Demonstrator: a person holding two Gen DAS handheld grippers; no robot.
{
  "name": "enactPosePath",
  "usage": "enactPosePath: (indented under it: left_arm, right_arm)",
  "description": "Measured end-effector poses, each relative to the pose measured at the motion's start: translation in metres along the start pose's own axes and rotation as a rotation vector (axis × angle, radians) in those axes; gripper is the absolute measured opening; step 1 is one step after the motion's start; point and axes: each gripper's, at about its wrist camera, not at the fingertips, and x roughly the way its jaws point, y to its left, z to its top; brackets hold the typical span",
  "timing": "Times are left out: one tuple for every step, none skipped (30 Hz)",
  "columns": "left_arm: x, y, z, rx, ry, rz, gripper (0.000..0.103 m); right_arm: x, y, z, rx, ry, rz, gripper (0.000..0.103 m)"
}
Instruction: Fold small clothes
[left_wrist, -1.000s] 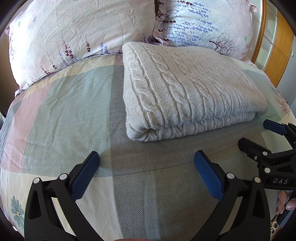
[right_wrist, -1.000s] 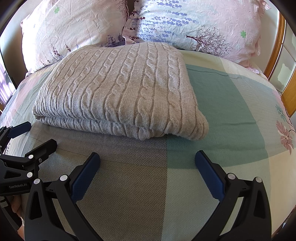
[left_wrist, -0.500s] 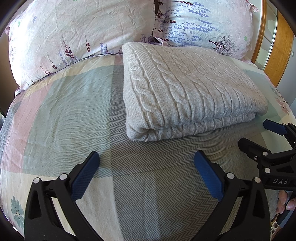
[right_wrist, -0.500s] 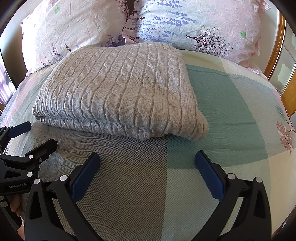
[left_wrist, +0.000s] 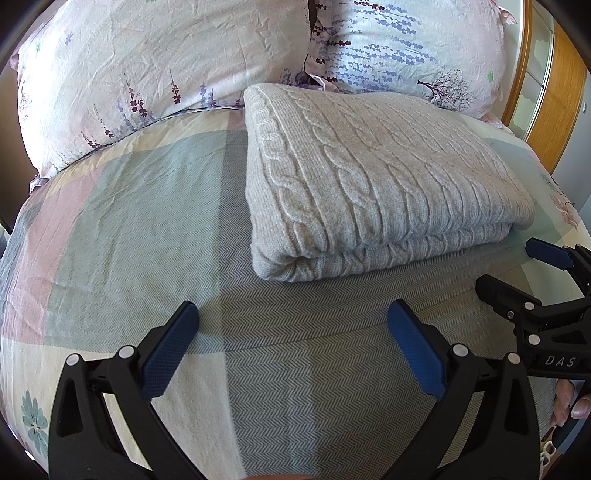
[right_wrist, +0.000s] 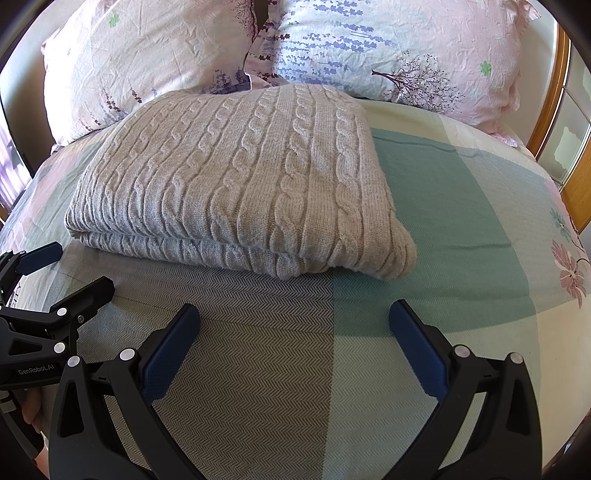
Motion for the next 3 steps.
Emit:
enactPosePath:
  left_arm:
    - [0.0000, 0.0000, 0.0000, 0.000, 0.000, 0.000, 0.101]
    - [0.0000, 0.0000, 0.0000, 0.000, 0.000, 0.000, 0.101]
    - [0.0000, 0.0000, -0.0001, 0.000, 0.000, 0.000, 0.101]
  right_arm:
    - [0.0000, -0.0001, -0.0001, 0.000, 0.000, 0.000, 0.102]
    - [0.0000, 0.0002, 0.0001, 0.000, 0.000, 0.000, 0.102]
    - [0.0000, 0.0002, 0.0002, 0.000, 0.000, 0.000, 0.102]
